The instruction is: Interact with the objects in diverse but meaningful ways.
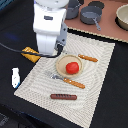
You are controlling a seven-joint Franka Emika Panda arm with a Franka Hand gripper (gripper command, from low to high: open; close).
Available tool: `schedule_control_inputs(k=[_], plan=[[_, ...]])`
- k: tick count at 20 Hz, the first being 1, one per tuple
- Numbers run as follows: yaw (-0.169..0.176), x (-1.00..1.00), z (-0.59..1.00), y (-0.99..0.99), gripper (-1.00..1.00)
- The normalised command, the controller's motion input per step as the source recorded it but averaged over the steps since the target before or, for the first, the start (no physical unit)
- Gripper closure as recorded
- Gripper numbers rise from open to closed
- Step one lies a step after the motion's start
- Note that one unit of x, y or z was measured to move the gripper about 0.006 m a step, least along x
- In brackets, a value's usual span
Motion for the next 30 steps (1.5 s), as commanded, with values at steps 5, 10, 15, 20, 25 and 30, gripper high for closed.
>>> schedule_control_inputs(k=[5, 10, 15, 20, 25, 30], plan=[[-0.059, -0.84, -0.19, 0.2, -1.0], [-0.068, -0.81, -0.28, 0.19, -1.0], [-0.083, -0.75, -0.35, 0.22, -1.0], [-0.099, -0.68, -0.37, 0.24, -1.0], [-0.128, -0.47, -0.33, 0.15, -1.0], [-0.134, -0.41, -0.37, 0.02, -1.0]])
